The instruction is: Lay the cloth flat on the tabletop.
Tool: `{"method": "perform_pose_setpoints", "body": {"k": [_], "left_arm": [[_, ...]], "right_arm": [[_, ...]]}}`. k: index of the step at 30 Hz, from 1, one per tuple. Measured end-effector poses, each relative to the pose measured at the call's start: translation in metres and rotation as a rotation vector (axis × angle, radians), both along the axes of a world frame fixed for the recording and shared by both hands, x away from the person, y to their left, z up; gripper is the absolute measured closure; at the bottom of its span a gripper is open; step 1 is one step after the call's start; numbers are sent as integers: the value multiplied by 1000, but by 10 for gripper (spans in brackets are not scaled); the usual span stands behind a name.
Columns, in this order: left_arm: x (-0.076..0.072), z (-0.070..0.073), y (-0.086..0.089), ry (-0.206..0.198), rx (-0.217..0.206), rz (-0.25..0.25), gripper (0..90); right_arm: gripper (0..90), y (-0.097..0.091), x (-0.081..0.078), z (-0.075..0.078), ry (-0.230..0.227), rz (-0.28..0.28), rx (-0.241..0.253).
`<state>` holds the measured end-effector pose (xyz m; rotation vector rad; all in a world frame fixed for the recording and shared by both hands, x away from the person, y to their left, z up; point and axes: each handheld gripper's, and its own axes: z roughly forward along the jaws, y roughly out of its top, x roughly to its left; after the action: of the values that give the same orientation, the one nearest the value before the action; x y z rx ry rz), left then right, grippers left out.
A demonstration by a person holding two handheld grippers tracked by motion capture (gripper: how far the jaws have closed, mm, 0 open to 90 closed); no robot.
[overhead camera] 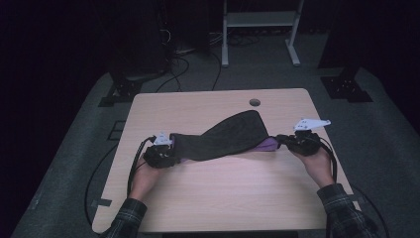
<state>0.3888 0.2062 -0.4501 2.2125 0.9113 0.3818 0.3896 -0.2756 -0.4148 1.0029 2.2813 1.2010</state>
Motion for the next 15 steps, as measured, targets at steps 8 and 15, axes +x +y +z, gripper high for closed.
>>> {"method": "perform_pose_setpoints", "body": {"k": [8, 15], "left_arm": [[-4, 18, 8, -30, -58, 1, 818], [-9, 51, 17, -138, -153, 25, 824]], "right_arm": [[851, -2, -2, 4, -21, -2, 6], [851, -2, -5, 22, -77, 3, 23]]}}
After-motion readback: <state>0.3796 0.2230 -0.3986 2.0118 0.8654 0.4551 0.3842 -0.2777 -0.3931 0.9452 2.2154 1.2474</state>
